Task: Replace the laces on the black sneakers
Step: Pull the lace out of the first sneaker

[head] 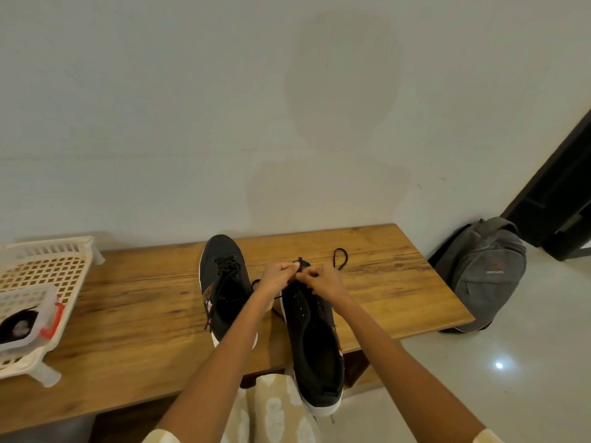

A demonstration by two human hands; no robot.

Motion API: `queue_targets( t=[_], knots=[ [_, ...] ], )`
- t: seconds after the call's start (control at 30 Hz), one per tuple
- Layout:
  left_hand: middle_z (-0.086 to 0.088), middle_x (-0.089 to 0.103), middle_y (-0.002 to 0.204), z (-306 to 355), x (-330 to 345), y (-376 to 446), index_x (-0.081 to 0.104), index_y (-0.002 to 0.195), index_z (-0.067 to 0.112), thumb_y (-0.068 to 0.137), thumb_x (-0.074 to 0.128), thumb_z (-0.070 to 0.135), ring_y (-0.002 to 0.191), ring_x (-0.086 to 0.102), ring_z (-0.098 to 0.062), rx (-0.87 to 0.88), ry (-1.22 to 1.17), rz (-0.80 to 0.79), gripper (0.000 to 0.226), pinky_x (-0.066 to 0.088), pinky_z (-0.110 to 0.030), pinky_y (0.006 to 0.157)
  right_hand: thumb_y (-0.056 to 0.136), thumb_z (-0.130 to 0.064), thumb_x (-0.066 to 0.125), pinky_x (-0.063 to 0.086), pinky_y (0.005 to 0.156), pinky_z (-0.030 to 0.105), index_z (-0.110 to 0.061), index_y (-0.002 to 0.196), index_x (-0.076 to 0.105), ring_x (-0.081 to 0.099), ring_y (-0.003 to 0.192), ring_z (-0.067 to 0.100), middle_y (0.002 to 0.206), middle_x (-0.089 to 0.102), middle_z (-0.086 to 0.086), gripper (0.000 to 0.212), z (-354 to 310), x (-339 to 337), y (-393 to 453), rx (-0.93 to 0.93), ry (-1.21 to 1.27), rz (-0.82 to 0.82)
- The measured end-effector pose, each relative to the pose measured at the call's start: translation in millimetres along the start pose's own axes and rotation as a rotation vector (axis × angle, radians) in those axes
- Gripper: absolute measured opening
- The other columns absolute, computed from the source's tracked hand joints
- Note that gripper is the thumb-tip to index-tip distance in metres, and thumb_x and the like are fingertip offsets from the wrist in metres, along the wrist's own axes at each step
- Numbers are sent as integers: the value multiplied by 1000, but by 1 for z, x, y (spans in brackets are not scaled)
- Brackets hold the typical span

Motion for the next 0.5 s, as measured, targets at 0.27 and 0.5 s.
queue_targets(
  t=[0.27, 0.5],
  knots=[
    [-5, 64, 108, -7, 3, 0, 64, 115, 8, 99, 46, 27, 103, 60, -18, -1, 43, -18, 31, 44, -28, 94, 91, -24, 62, 56, 75, 28, -8, 91, 70, 62, 64, 9, 72, 66, 1, 17, -51, -87, 40, -24, 364, 315],
    [-10, 47, 80, -5, 10, 3, 52, 82, 15, 99, 45, 22, 74, 46, -20, 105, 319, -76, 20, 35, -28, 69, 94, -15, 58, 53, 62, 18, -3, 87, 67, 60, 62, 10, 76, 66, 6, 16, -82, -126, 46, -136, 672, 432]
  ],
)
Point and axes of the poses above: each hand's wrist, its own y-axis towards the middle knuckle, its own x-axis out of the palm, z = x × y, the point moved 5 cm from there along y, towards the middle knuckle
